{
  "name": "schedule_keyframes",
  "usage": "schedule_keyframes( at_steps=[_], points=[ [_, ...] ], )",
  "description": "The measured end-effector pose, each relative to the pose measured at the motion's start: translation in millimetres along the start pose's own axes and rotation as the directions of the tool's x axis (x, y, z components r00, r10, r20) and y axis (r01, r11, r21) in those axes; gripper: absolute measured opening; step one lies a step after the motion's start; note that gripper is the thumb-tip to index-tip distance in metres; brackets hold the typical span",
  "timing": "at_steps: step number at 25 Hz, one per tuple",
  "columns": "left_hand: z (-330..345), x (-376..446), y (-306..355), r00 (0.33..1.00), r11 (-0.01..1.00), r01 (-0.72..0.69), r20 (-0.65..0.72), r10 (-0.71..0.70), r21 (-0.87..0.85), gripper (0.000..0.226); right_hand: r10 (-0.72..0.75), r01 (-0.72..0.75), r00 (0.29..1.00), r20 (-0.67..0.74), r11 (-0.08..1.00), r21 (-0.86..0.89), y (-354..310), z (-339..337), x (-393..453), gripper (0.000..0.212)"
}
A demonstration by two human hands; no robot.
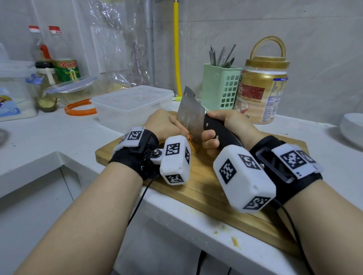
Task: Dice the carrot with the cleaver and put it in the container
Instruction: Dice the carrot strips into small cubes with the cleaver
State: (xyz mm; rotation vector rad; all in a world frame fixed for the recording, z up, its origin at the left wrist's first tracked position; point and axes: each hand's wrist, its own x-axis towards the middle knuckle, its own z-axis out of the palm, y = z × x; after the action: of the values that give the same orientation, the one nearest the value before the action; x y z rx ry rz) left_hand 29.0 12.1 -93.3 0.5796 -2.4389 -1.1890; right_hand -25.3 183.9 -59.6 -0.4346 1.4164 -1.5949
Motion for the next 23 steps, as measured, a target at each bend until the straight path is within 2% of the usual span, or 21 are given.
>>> schedule_keyframes(
  at_steps=[4,12,17,23],
  points=[
    [0.8,1.2,-1.0,1.000,0.999,0.010,0.006,-0.010,-0.032,0.026,-0.034,0.033,0.999,-0.029,0.999,-0.025,3.4,2.8,3.5,0.026],
    [2.3,1.4,0.0,0.997,0.997,-0.073,0.020,0.074,-0.002,0.009,-0.050,0.049,0.999,0.011,0.997,0.060,2.3,-9.8,-7.4,0.027],
    [2.8,-0.6,0.0,0.999,0.997,-0.035,-0.005,0.035,-0.066,0.013,-0.112,0.106,0.993,0.035,0.984,0.141,-2.9,-13.2,-16.5,0.033],
    [13.3,-0.6,9.1,0.999,0.982,-0.002,-0.046,-0.006,-0.189,0.014,-0.141,0.130,0.990,0.031,0.965,0.226,-7.0,-27.5,-23.1,0.032]
  ],
)
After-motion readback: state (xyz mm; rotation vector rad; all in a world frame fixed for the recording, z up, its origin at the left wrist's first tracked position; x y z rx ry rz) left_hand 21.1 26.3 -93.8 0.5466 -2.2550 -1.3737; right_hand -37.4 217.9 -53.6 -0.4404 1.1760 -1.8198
